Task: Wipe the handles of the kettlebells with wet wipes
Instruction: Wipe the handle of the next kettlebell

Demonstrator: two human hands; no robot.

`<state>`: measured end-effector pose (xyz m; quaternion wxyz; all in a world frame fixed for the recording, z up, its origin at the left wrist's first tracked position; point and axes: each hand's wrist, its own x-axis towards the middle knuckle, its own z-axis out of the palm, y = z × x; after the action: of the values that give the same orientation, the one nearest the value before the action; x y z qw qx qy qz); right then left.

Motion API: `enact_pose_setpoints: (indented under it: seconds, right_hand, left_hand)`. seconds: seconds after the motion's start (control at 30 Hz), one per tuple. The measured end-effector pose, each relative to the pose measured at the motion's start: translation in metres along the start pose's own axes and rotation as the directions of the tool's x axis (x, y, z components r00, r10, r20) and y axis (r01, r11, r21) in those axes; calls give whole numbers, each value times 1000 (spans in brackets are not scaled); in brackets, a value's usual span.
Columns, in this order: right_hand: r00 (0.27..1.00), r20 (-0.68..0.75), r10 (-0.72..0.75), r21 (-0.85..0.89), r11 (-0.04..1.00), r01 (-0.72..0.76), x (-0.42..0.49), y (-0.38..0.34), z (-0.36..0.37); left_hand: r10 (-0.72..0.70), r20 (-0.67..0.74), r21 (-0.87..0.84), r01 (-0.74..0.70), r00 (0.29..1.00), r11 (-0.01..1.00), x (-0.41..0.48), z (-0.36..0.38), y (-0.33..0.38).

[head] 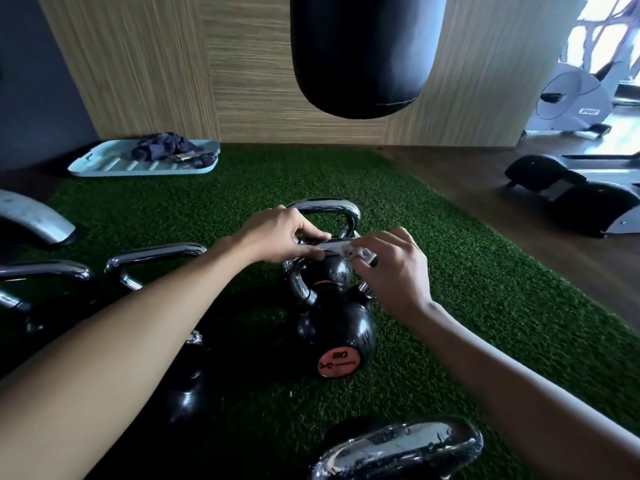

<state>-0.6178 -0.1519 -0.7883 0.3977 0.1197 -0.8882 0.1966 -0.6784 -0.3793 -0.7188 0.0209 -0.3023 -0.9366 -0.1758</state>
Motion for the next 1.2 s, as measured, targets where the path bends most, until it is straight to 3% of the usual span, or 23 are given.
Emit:
enact_pose_setpoints:
  seconds: [0.13,0.3,0.43,0.53,0.7,0.8,0.93,1.03,1.2]
  right_hand:
    - [989,-14,148,23,989,-148,-15,22,3]
    - [984,-72,166,36,986,-164,-16,26,4]
    - [951,-52,305,113,948,-298,-24,30,10]
    - [887,2,462,148,877,-457,-32,29,12]
    - [699,201,686,144,686,-714,-40,19,20]
    - [669,196,717,167,648,-743,-39,17,21]
    - [698,85,711,211,672,-710,-35,12,19]
    - [750,188,635,155,735,-661,-45,15,20]
    - [738,351,577,59,773,-632,-43,26,2]
  left_hand:
    - [-40,-37,-32,38,999,999,7,8,-11]
    - [-65,-20,-49,64,998,997,11,10,-10]
    - [-77,-35,-92,74,996,993,9,9,-7]
    - [-86,-69,-86,80,994,993,11,15,-8]
    - [-125,-102,-93,115,987,989,10,18,-3]
    - [-144,-125,-80,135,982,988,2,19,0]
    - [-153,-131,-79,143,980,987,-8,22,0]
    - [-168,-142,-104,154,976,983,-17,24,4]
    - [-178,-156,-87,166,972,982,-37,26,16]
